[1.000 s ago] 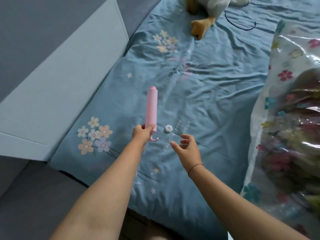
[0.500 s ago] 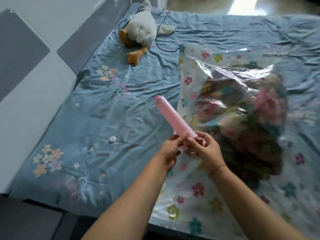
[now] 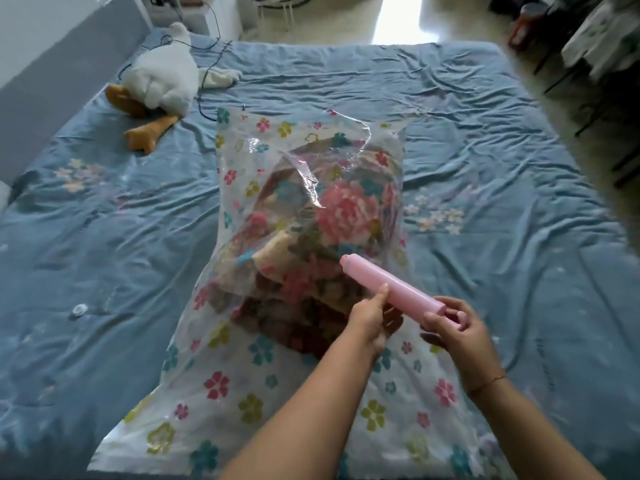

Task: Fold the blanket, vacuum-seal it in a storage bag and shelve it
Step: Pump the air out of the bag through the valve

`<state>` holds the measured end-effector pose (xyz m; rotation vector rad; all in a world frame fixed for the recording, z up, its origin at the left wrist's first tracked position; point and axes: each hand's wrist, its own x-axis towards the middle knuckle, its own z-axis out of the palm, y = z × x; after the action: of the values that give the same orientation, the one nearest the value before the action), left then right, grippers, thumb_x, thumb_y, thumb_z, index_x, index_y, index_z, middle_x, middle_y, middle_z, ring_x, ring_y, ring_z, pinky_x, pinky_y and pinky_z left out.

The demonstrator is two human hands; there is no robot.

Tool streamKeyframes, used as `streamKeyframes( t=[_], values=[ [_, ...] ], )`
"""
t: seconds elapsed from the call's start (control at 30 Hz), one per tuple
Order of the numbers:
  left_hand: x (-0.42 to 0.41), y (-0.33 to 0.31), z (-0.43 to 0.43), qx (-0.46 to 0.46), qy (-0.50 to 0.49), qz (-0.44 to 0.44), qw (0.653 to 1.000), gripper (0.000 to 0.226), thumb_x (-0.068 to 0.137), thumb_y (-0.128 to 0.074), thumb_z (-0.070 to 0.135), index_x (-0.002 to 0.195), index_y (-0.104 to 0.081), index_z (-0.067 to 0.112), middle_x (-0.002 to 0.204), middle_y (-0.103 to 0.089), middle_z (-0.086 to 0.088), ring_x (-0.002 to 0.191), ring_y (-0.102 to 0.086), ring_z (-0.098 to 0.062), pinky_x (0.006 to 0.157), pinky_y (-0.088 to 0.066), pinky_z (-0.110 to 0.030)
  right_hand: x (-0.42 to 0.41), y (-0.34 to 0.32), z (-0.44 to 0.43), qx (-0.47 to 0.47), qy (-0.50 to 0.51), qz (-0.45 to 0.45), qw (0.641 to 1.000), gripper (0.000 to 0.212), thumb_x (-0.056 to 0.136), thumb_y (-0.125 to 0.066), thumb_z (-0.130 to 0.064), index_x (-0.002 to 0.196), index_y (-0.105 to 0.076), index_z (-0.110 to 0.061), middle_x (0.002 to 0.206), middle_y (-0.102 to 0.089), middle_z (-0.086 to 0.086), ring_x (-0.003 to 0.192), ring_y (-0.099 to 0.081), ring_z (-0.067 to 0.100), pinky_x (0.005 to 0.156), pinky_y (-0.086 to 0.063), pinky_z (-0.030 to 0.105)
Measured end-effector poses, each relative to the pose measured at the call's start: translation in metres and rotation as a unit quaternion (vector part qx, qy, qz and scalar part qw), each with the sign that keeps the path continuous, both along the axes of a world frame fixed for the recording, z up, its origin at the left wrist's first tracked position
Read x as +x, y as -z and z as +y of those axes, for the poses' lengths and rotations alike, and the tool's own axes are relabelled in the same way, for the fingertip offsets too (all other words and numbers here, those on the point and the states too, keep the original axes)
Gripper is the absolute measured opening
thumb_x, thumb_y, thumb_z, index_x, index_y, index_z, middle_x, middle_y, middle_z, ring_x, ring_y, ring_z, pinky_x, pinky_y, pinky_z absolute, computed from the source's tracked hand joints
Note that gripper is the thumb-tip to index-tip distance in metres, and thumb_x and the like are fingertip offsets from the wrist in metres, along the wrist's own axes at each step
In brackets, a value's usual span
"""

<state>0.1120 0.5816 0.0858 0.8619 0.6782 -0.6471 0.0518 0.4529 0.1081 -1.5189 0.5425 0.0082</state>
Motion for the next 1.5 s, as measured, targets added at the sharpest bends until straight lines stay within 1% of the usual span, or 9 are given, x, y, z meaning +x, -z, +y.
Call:
streamKeyframes(
  t=[0.17,0.3,0.43,0.67,0.8,0.9,1.03,1.2,1.5],
  values=[
    [0.002,-0.009,-0.044,-0.050,-0.011,0.036,0.998,0.034,0.101,-0.046,0.026,0.129,-0.049,0.006,0.095,-0.066,-0.010,0.082,-0.064,-0.021,0.068,-0.053,-0.028,0.005,0.002,-0.048,-0.149,-0.034,-0.005,0.988,0.033,0.079,-0.074,0.000,0.093,-0.066,-0.028,0.084,-0.064,0.005,0.070,-0.061,0.017,0.066,-0.059,0.033],
    [0.010,-0.012,-0.052,-0.060,-0.035,0.058,0.996,0.042,0.100,-0.048,0.026,0.137,-0.046,0.004,0.092,-0.066,-0.011,0.081,-0.064,-0.020,0.065,-0.053,-0.028,0.024,-0.011,-0.062,-0.276,-0.093,-0.013,0.957,0.037,0.072,-0.081,-0.002,0.092,-0.065,-0.029,0.090,-0.063,0.005,0.067,-0.058,0.002,0.065,-0.045,0.005],
    [0.018,-0.011,-0.047,-0.086,-0.048,0.077,0.992,0.040,0.099,-0.051,0.026,0.130,-0.050,0.002,0.091,-0.066,-0.012,0.081,-0.063,-0.021,0.069,-0.052,-0.029,0.040,-0.032,-0.065,-0.351,-0.158,-0.033,0.922,0.042,0.069,-0.082,-0.001,0.100,-0.066,-0.024,0.099,-0.062,0.005,0.082,-0.058,-0.007,0.068,-0.040,-0.001],
    [0.026,0.000,-0.035,-0.149,-0.032,0.111,0.982,0.028,0.098,-0.051,0.029,0.093,-0.056,0.001,0.090,-0.064,-0.015,0.082,-0.061,-0.024,0.075,-0.049,-0.032,0.057,-0.048,-0.062,-0.394,-0.224,-0.031,0.891,0.051,0.067,-0.083,-0.005,0.088,-0.064,-0.047,0.099,-0.063,-0.005,0.085,-0.060,0.012,0.076,-0.046,0.016],
    [0.034,0.000,-0.029,-0.180,-0.027,0.119,0.976,0.030,0.097,-0.053,0.030,0.095,-0.058,0.001,0.093,-0.064,-0.016,0.085,-0.061,-0.025,0.075,-0.049,-0.032,0.063,-0.058,-0.052,-0.391,-0.218,-0.050,0.893,0.042,0.064,-0.076,-0.019,0.097,-0.062,-0.042,0.100,-0.063,-0.004,0.089,-0.060,0.003,0.077,-0.043,0.007],
    [0.038,0.000,-0.023,-0.200,-0.034,0.121,0.972,0.030,0.096,-0.054,0.030,0.096,-0.058,0.000,0.094,-0.064,-0.016,0.086,-0.060,-0.025,0.078,-0.049,-0.033,0.068,-0.060,-0.047,-0.384,-0.217,-0.050,0.896,0.046,0.069,-0.081,-0.001,0.101,-0.066,-0.030,0.102,-0.062,0.001,0.090,-0.060,0.001,0.077,-0.042,0.003],
    [0.041,-0.001,-0.018,-0.217,-0.031,0.130,0.967,0.030,0.095,-0.055,0.029,0.095,-0.058,-0.001,0.094,-0.062,-0.017,0.085,-0.059,-0.025,0.079,-0.048,-0.033,0.068,-0.066,-0.039,-0.387,-0.223,-0.048,0.893,0.047,0.070,-0.079,0.005,0.104,-0.066,-0.024,0.102,-0.060,0.004,0.090,-0.060,0.004,0.074,-0.042,0.002],
    [0.042,-0.002,-0.017,-0.230,-0.035,0.143,0.962,0.030,0.094,-0.058,0.029,0.097,-0.058,-0.001,0.093,-0.063,-0.017,0.086,-0.059,-0.026,0.080,-0.048,-0.034,0.074,-0.074,-0.040,-0.381,-0.242,-0.038,0.892,0.051,0.069,-0.079,0.005,0.101,-0.066,-0.032,0.103,-0.060,0.000,0.085,-0.061,0.013,0.073,-0.048,0.008],
    [0.039,-0.001,-0.017,-0.240,-0.048,0.144,0.959,0.030,0.094,-0.058,0.030,0.101,-0.057,0.000,0.097,-0.063,-0.016,0.088,-0.061,-0.026,0.068,-0.055,-0.032,0.079,-0.081,-0.043,-0.411,-0.290,-0.018,0.864,0.048,0.070,-0.080,0.002,0.109,-0.069,-0.024,0.105,-0.060,-0.003,0.084,-0.062,0.015,0.077,-0.050,0.016]
  ],
)
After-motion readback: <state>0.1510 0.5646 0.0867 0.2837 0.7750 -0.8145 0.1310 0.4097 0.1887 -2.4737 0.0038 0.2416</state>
